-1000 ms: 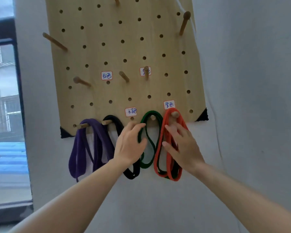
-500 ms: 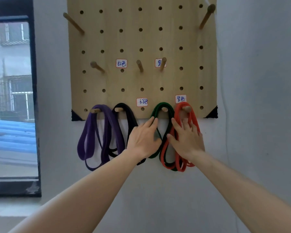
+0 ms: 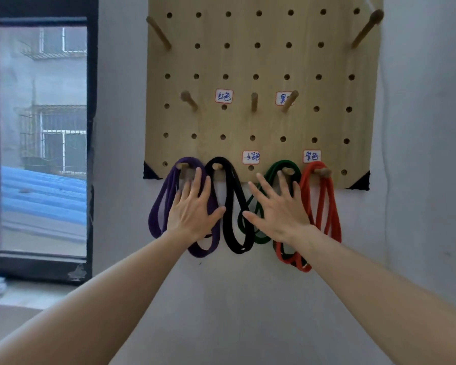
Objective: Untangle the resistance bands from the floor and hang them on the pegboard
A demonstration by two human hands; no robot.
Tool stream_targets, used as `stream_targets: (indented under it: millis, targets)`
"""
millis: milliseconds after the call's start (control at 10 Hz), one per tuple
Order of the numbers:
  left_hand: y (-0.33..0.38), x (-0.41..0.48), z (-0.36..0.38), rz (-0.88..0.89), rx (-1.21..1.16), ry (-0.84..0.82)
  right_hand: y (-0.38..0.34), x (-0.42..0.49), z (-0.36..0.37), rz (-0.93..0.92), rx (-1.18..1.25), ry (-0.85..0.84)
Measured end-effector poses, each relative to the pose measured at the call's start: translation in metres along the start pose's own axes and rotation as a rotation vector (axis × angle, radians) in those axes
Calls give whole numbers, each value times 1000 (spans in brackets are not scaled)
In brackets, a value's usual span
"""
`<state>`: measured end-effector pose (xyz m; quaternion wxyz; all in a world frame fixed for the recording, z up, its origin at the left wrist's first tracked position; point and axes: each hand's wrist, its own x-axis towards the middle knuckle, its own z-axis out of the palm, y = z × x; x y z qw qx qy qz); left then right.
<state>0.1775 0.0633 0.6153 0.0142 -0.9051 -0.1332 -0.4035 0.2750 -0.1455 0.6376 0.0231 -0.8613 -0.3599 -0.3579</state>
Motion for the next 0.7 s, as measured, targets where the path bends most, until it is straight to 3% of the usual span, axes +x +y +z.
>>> stream_targets:
  millis: [300, 700]
  targets:
    - [-5, 24, -24, 10, -140, -160, -6, 8, 0, 55, -40, -124]
    - [-4, -37, -54, 61, -219, -218, -1, -57, -30, -96, 327, -215]
